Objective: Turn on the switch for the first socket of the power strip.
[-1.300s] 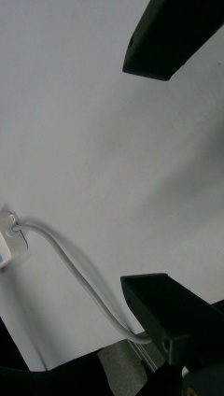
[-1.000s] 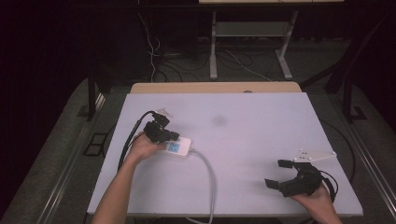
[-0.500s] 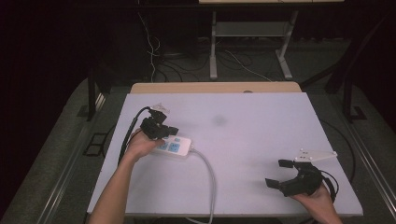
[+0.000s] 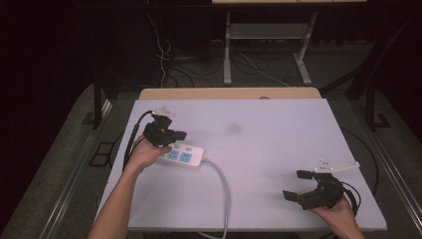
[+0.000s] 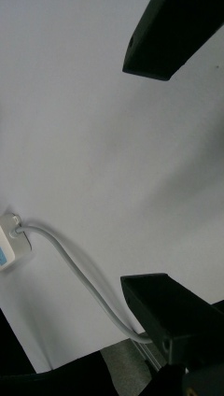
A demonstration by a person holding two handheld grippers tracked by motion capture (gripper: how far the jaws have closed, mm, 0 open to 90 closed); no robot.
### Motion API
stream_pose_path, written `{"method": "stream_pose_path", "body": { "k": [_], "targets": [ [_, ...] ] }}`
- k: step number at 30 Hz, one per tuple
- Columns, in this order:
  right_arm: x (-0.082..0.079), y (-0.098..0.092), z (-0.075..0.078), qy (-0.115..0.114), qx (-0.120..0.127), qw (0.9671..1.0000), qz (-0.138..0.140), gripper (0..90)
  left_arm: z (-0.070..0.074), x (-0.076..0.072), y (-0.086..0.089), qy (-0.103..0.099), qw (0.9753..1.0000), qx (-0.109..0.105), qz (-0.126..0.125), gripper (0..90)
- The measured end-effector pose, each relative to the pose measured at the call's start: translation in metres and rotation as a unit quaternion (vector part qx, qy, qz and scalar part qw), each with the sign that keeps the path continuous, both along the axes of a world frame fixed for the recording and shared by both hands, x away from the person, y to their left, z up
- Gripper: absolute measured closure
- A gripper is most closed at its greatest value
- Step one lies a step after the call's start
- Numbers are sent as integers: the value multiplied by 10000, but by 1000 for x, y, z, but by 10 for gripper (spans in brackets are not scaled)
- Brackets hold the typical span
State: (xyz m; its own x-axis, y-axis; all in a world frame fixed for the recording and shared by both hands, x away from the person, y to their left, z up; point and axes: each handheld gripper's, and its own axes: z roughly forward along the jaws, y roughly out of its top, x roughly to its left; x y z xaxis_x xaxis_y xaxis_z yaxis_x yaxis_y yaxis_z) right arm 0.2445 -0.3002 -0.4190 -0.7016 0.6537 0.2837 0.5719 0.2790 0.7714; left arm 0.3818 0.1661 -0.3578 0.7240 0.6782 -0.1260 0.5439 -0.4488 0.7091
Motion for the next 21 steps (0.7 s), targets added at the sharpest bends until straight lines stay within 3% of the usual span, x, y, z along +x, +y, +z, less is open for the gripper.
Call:
{"method": "stream_pose_path", "body": {
  "k": [6, 10, 13, 21],
  "targets": [
    [-1, -1, 0, -11, 16, 10000, -18, 3, 9, -12, 3, -40, 9999, -85, -54, 853],
    [-1, -2, 1, -2, 32, 10000, -40, 3, 14, -20, 3, 24, 9998, -129, -140, 772],
    [-1, -2, 1, 4, 36, 10000, -44, 3, 17, -27, 5, -37, 9997, -189, -135, 694],
    [-1, -2, 0, -5, 43, 10000, -54, 3, 20, -44, 11, -39, 9991, -425, -11, 321]
  ]
}}
